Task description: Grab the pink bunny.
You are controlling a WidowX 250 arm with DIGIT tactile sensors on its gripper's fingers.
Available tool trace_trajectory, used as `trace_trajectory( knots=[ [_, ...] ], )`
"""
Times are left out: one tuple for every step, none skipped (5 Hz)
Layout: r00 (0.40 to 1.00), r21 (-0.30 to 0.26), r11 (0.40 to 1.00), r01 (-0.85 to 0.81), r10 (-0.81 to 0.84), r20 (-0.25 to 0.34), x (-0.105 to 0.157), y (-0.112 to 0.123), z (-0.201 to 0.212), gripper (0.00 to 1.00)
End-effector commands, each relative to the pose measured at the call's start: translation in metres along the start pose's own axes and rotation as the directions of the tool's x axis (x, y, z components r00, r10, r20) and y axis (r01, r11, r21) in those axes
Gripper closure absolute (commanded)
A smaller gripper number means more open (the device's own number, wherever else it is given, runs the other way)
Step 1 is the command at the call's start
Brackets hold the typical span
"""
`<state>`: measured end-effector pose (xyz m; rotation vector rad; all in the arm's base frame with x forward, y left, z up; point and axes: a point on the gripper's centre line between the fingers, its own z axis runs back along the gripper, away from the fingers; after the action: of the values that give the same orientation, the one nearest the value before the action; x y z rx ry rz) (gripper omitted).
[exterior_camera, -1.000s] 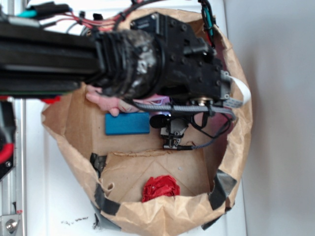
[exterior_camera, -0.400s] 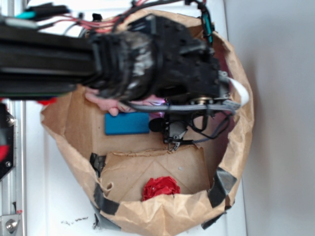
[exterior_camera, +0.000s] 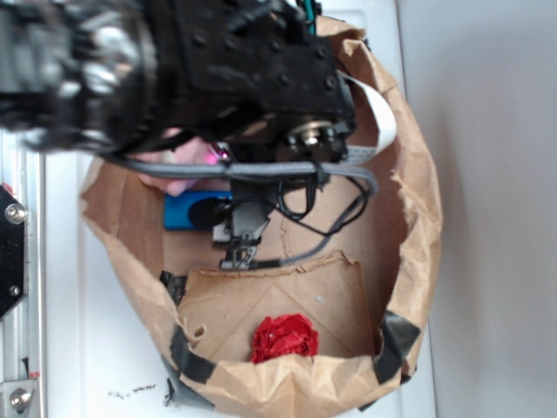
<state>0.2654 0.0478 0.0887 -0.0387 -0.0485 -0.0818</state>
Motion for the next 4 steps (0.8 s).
trace_trajectory(
  knots=[
    [0.995, 0.137, 0.985, 0.101, -0.103, 0.008, -0.012, 0.024, 0.036, 0.0],
    [0.993, 0.194, 0.974, 0.118, -0.112, -0.044, -0.011, 0.037, 0.023, 0.0],
    [0.989, 0.227, 0.963, 0.144, -0.136, -0.052, -0.014, 0.043, 0.006, 0.0],
    [0.982, 0.26, 0.947, 0.19, -0.189, -0.029, -0.02, 0.035, -0.01, 0.0]
  ],
)
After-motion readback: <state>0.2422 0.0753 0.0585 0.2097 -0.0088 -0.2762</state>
